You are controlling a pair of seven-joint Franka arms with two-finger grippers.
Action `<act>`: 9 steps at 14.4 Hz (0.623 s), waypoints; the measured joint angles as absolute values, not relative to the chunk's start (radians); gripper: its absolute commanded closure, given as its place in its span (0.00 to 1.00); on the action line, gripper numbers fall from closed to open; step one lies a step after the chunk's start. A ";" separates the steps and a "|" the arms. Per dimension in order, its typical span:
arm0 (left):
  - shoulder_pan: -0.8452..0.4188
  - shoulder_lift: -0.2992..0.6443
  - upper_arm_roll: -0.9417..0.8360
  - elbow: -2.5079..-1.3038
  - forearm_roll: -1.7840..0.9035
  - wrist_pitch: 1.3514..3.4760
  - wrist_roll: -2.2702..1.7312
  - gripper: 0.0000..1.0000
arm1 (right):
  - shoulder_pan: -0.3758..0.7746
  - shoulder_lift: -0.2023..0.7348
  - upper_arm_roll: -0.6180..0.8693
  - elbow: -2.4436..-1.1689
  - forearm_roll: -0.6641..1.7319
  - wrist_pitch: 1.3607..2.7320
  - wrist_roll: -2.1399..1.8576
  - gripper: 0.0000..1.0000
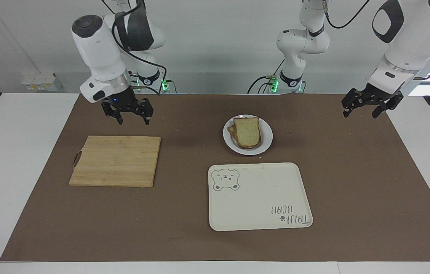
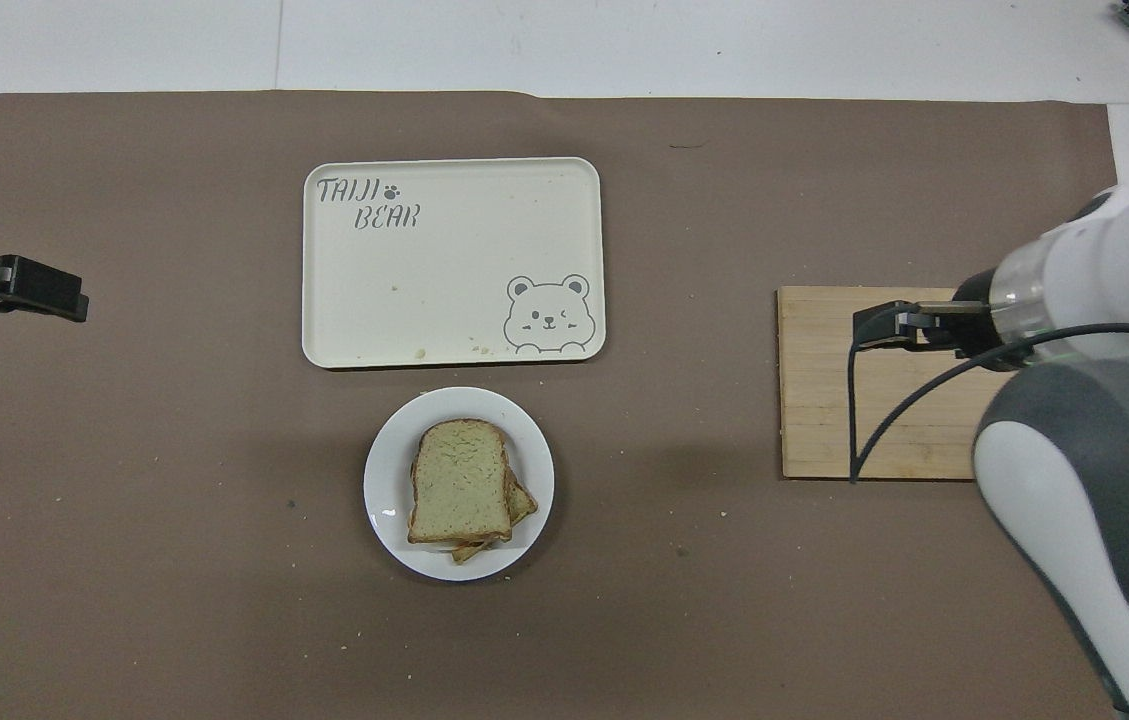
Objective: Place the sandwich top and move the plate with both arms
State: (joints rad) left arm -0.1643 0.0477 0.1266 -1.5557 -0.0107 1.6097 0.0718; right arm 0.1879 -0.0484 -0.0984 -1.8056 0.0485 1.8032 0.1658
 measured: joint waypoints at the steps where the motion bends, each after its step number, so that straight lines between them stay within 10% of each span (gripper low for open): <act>1: -0.164 0.048 0.127 -1.556 -0.011 1.610 0.072 0.00 | 0.164 -0.059 -0.101 -1.786 0.048 1.777 0.151 0.00; 9: -0.164 0.048 0.127 -1.556 -0.011 1.610 0.072 0.00 | 0.079 -0.068 -0.108 -1.604 -0.027 1.632 0.133 0.00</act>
State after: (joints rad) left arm -0.1643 0.0477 0.1266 -1.5557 -0.0107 1.6096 0.0718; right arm 0.0787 -0.0681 -0.1079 -1.6044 -0.0266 1.6319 0.1333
